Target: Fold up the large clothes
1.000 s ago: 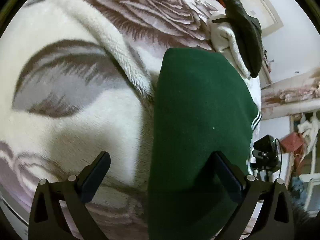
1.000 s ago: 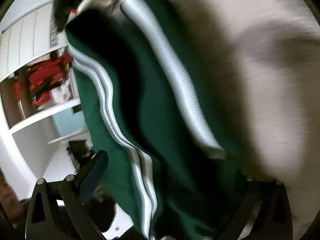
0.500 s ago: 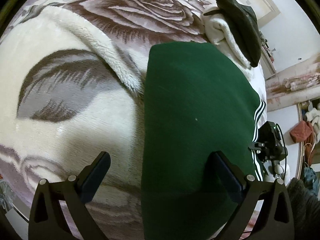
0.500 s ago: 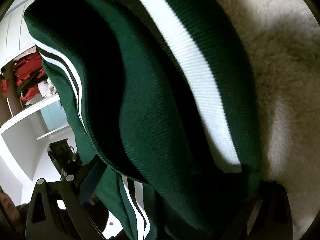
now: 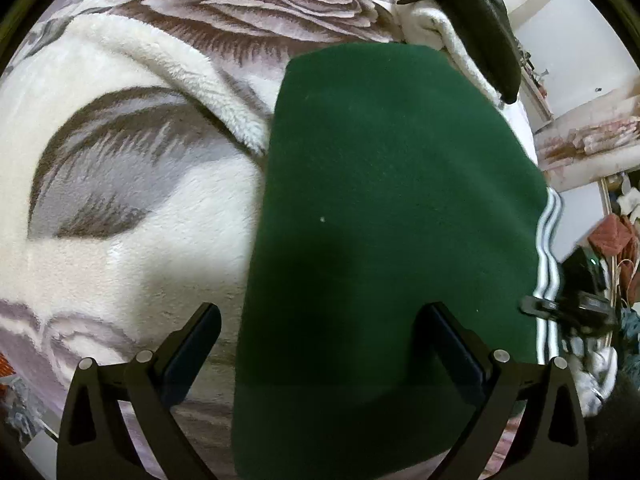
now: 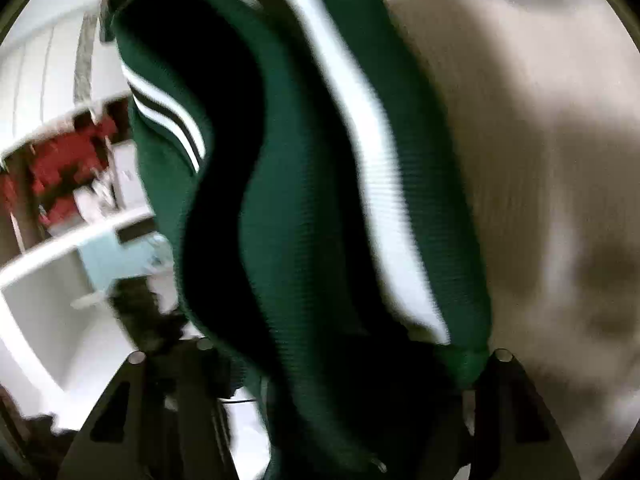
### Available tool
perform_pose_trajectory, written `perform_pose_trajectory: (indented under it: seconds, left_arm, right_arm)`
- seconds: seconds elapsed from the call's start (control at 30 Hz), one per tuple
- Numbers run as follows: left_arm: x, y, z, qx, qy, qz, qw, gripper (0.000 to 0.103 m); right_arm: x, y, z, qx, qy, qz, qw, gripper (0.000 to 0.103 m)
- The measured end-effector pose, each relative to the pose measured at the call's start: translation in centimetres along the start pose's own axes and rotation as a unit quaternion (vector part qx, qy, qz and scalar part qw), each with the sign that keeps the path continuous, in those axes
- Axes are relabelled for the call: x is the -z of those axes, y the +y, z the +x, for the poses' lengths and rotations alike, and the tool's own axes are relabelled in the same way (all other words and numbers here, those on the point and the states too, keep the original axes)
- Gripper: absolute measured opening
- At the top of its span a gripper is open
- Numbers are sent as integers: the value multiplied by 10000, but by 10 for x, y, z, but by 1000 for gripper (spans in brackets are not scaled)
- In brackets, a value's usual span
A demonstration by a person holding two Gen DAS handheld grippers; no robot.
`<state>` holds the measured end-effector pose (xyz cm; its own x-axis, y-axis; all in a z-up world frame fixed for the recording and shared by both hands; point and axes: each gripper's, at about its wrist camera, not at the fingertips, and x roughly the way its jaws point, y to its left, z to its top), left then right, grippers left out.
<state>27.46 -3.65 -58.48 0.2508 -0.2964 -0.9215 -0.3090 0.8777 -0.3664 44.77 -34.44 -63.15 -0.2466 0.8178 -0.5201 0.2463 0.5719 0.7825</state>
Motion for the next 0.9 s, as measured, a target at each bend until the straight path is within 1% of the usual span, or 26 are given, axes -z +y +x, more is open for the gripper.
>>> perform_pose_trajectory:
  seconds: [0.07,0.1,0.13,0.2,0.27,0.33,0.37,0.4,0.47,0.53,0.57,0.6,0.63,0.67,0.7,0.73,0.77,0.83,0.87,0.9]
  left_arm:
    - [0,4,0,-9,17,9,10000,103]
    - [0,6,0,7,30,5,10000,103]
    - [-1,8,0,28,50,-2,10000,103]
    - [-2,9,2,96,112,8,9999,103]
    - [-5,7,5,167,175,90,9997,103]
    - [-10,1,6,212,213,282,9992,103]
    - [-11,-3,5,215,207,376,9988,103]
    - [-13,-7,4,188,188,461,9986,103]
    - [-16,-13,3,114,175,635,9978,103]
    - [-16,-13,4,125,192,657,9976,103]
    - [-17,-12,5,146,204,634,9977,103]
    - [-16,-11,6,189,220,584,9979,103]
    - [-16,-9,8,228,229,546,9980,103]
    - [-16,-8,9,255,242,494,9982,103]
    - [-16,-6,10,273,252,452,9983,103]
    - [-15,-7,9,295,259,430,9983,103]
    - [-15,-6,8,309,265,406,9983,103]
    - [-14,-4,8,277,266,399,9985,103]
    - [-14,-3,8,266,277,414,9984,103]
    - [-14,-1,8,257,283,419,9984,103]
  right_arm:
    - [21,1,-2,-480,-46,327,9983,50]
    - [29,2,-2,-592,-68,409,9974,49]
    - [36,6,-1,-546,-94,410,9976,49]
    - [40,13,2,-189,-134,220,9995,51]
    - [31,15,2,297,-168,-10,9994,64]
    - [15,22,-4,1133,-354,-454,9919,70]
    - [7,24,-6,1365,-384,-512,9886,71]
    - [3,25,-8,1448,-388,-490,9875,72]
    - [-1,32,-17,1478,-545,-490,9863,72]
    - [-2,41,-29,1528,-774,-529,9838,72]
    - [-3,44,-37,1461,-975,-506,9832,75]
    - [-5,43,-41,1390,-1059,-438,9836,79]
    - [-12,38,-40,1275,-1056,-289,9858,83]
    - [-28,23,-40,1232,-948,-135,9878,83]
    - [-37,16,-37,1149,-911,-18,9892,83]
    - [-43,15,-29,872,-932,27,9918,78]
    - [-47,18,-23,647,-1035,35,9925,53]
    - [-49,32,-20,633,-1232,-9,9904,30]
    - [-48,46,-24,673,-1409,-199,9875,22]
    - [-46,56,-30,531,-1600,-337,9851,20]
